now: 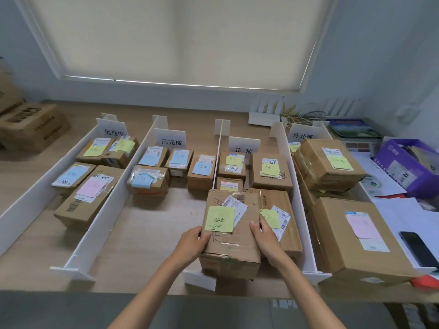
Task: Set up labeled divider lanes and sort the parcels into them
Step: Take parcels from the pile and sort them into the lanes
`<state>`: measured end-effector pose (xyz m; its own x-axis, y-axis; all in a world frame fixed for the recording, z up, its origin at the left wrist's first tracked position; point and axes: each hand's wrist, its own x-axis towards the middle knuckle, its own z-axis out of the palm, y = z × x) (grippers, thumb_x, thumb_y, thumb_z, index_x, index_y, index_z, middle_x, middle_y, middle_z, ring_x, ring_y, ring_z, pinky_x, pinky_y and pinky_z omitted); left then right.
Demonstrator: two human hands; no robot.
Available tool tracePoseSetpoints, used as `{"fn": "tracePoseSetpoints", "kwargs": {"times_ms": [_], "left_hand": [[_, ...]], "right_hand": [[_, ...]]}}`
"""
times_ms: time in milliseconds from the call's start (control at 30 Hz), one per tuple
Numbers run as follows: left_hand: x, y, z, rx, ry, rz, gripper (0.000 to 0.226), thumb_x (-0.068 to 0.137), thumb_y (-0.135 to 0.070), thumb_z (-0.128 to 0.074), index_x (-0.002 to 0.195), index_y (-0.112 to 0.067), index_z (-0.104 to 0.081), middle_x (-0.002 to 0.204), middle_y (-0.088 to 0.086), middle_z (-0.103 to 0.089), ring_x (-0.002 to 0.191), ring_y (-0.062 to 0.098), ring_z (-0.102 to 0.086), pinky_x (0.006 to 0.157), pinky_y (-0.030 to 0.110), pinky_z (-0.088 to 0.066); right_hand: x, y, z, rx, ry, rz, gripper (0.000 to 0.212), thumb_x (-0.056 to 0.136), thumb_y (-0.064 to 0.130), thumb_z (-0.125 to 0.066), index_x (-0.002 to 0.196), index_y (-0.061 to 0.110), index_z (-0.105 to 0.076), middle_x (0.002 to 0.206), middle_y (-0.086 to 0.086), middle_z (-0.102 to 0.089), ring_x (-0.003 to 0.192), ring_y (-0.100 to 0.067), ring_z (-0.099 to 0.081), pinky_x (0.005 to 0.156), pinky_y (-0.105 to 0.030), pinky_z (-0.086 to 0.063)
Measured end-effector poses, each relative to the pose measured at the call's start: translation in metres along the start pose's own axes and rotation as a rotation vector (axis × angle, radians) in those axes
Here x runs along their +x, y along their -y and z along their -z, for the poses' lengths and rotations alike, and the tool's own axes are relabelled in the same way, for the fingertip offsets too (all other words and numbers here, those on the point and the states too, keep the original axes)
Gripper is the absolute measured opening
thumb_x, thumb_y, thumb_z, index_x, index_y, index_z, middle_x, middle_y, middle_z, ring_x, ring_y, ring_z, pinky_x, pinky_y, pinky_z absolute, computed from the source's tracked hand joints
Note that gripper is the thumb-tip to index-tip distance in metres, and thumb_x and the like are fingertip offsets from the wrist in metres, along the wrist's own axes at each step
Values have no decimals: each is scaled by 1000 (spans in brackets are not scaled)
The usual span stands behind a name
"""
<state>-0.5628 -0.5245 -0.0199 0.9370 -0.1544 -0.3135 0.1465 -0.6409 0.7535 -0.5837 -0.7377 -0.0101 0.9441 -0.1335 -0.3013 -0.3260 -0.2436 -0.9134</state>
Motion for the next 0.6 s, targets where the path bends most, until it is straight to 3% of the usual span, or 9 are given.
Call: {"fn": "tracePoseSetpoints", "kwargs": {"times_ms": [100, 200, 267, 600], "left_hand": [[0, 3, 1, 25, -12, 11, 32, 97, -32, -43, 118, -13, -60, 116, 2, -63, 97, 15, -57, 84, 29, -51], [0, 7, 2, 50, -34, 19, 30, 97, -30, -44, 116, -13, -60, 115, 2, -64, 94, 14, -56, 79, 25, -47], [1, 9, 4, 61, -47, 18, 29, 97, -28, -45, 115, -12, -61, 115, 3, -64, 92, 13, -55, 75, 22, -43], [4, 13, 11, 93, -89, 5, 30, 97, -27, -46, 117, -10, -61, 116, 4, -64, 91, 12, -54, 68, 18, -40]], "right_hand": [[1, -4, -4, -94, -44, 54, 38, 99, 32, -41, 137, 28, -39, 124, 9, -55, 107, -8, -54, 77, -13, -45], [2, -9, -9, -153, -86, 71, 43, 94, 43, -47, 135, 34, -40, 126, 3, -55, 112, -13, -54, 96, -38, -48], [4, -12, -13, -162, -97, 62, 50, 92, 47, -48, 139, 32, -38, 127, 2, -53, 113, -14, -53, 98, -44, -48], [2, 1, -20, -129, -64, 85, 47, 95, 29, -51, 140, 23, -38, 127, 4, -55, 112, -12, -55, 94, -30, -49]]}}
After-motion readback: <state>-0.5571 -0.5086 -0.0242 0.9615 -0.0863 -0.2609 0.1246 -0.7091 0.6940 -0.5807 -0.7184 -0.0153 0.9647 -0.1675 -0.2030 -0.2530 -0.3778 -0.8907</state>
